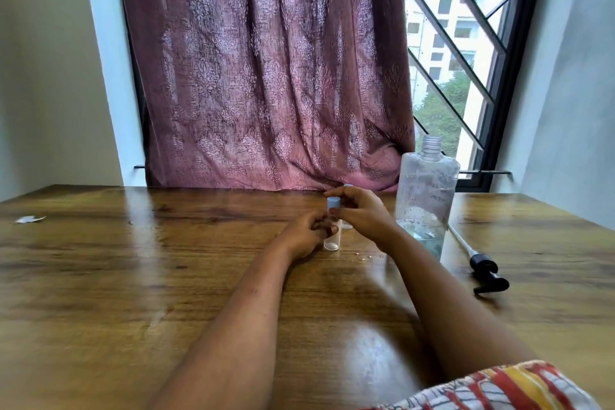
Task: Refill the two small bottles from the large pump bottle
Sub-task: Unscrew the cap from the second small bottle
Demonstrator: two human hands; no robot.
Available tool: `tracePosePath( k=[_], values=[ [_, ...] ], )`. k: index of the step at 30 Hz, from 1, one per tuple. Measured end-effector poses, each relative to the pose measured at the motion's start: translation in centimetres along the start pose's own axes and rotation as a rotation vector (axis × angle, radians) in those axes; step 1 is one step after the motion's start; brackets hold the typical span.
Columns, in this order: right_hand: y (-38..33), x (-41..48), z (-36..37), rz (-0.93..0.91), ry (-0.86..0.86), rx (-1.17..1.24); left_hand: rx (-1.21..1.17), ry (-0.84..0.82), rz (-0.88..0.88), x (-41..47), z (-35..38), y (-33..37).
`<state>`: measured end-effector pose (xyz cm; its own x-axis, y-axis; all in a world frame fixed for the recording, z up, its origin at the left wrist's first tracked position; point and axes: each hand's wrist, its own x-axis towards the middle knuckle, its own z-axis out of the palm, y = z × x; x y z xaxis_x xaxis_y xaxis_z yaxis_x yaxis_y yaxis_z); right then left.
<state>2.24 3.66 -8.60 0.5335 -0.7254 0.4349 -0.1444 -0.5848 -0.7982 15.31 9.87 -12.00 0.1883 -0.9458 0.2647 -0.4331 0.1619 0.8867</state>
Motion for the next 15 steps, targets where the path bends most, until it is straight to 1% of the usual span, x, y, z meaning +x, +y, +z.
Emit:
tracePosePath(
  k=[1, 3, 6, 7, 9, 13, 15],
  values=[
    [-0.03, -0.05, -0.12, 0.015, -0.025, 0.058, 0.004, 0.000, 0.001, -0.02, -0.03, 0.02],
    [-0.07, -0.07, -0.02, -0.001, -0.026, 0.043, 0.015, -0.006, -0.004, -0.10, -0.06, 0.06],
    [-0.21, -0.09, 0.56, -0.077, 0.071, -0.218, -0.007, -0.005, -0.014, -0.11, -0.05, -0.06],
    [-0.20, -0.03, 0.66, -0.102, 0.098, -0.269, -0.013, -0.002, -0.012, -0.17, -0.04, 0.00],
    [-0.30, 0.04, 0.53, -0.117, 0.088, -0.243, -0.012, 0.001, -0.007, -0.21, -0.05, 0.06],
    [-0.52, 0.16, -0.03, -0.045, -0.039, -0.045, 0.003, 0.004, -0.002, -0.21, -0.12, 0.08],
    [-0.45, 0.17, 0.15, -0.034, -0.039, -0.065, 0.000, 0.009, -0.014, -0.21, -0.12, 0.04]
  ],
)
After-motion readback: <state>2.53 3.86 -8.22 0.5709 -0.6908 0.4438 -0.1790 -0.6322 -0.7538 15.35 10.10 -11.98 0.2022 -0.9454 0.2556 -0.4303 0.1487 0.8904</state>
